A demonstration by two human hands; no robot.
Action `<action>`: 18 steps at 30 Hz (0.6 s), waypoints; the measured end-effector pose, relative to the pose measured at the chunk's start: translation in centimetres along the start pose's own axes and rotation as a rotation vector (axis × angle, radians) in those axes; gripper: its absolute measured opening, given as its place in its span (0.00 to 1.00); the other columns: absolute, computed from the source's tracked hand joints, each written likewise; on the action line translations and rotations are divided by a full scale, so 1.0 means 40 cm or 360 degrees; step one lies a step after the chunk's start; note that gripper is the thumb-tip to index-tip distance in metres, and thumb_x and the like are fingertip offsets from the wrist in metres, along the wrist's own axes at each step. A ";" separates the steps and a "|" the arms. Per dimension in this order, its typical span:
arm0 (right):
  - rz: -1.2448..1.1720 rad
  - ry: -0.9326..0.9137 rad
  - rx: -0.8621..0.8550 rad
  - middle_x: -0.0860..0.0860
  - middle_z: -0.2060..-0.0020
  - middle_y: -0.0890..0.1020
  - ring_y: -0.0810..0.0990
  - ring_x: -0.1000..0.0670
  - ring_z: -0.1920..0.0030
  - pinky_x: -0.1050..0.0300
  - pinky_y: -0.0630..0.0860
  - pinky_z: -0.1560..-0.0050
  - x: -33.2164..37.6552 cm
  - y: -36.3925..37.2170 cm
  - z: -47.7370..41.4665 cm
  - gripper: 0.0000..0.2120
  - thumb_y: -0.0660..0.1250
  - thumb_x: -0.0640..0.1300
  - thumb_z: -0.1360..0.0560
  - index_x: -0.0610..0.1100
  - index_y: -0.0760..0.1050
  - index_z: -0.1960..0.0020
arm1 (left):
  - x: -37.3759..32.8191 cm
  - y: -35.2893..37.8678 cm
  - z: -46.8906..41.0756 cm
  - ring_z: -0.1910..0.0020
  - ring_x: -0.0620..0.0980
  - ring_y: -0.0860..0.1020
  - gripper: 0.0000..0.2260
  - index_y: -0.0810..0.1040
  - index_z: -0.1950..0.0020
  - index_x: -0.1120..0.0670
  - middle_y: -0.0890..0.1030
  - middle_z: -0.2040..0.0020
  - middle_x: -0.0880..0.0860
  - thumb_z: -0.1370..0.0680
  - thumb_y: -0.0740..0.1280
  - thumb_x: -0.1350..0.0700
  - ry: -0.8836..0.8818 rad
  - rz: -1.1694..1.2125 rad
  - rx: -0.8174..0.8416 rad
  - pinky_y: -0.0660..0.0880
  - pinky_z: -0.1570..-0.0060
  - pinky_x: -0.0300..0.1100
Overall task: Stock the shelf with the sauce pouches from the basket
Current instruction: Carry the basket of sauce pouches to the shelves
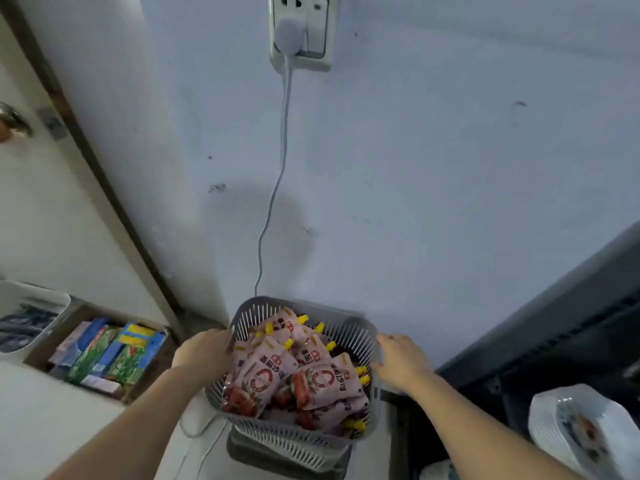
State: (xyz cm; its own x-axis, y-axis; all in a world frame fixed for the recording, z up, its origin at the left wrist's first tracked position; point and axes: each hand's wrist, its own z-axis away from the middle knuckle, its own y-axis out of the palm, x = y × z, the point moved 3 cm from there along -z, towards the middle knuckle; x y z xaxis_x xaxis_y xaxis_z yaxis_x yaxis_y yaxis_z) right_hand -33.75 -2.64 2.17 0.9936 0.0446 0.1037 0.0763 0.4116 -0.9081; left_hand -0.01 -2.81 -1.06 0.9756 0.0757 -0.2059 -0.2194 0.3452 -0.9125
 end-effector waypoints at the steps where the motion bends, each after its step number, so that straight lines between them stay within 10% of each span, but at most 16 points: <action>1: -0.0040 0.0040 0.0017 0.46 0.40 0.76 0.73 0.45 0.38 0.52 0.73 0.42 -0.005 0.017 -0.009 0.22 0.63 0.52 0.23 0.46 0.67 0.32 | 0.011 0.021 -0.017 0.45 0.52 0.79 0.17 0.75 0.42 0.45 0.81 0.43 0.50 0.26 0.56 0.41 -0.0036 0.0039 0.0022 0.76 0.47 0.48; 9: -0.0640 0.0487 -0.0049 0.49 0.47 0.79 0.79 0.48 0.50 0.52 0.79 0.54 -0.033 0.231 -0.088 0.17 0.65 0.53 0.25 0.47 0.70 0.39 | 0.058 0.157 -0.110 0.33 0.61 0.70 0.29 0.56 0.24 0.55 0.68 0.30 0.60 0.22 0.63 0.52 -0.0423 0.0351 0.0022 0.71 0.37 0.56; 18: -0.1008 0.0877 -0.0405 0.50 0.53 0.80 0.79 0.51 0.61 0.54 0.77 0.63 -0.017 0.333 -0.130 0.17 0.54 0.49 0.18 0.53 0.61 0.30 | 0.071 0.230 -0.167 0.50 0.57 0.79 0.18 0.66 0.29 0.49 0.78 0.43 0.58 0.19 0.57 0.57 -0.0422 0.0825 -0.0214 0.76 0.55 0.52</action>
State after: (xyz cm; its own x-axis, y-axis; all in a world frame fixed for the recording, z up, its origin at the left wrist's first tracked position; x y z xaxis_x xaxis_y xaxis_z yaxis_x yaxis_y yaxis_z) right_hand -32.98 -1.91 -12.11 0.6516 -0.5969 0.4680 0.5783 -0.0082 -0.8158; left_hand 0.74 -5.68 -12.41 0.7047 0.4395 -0.5570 -0.6486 0.0808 -0.7569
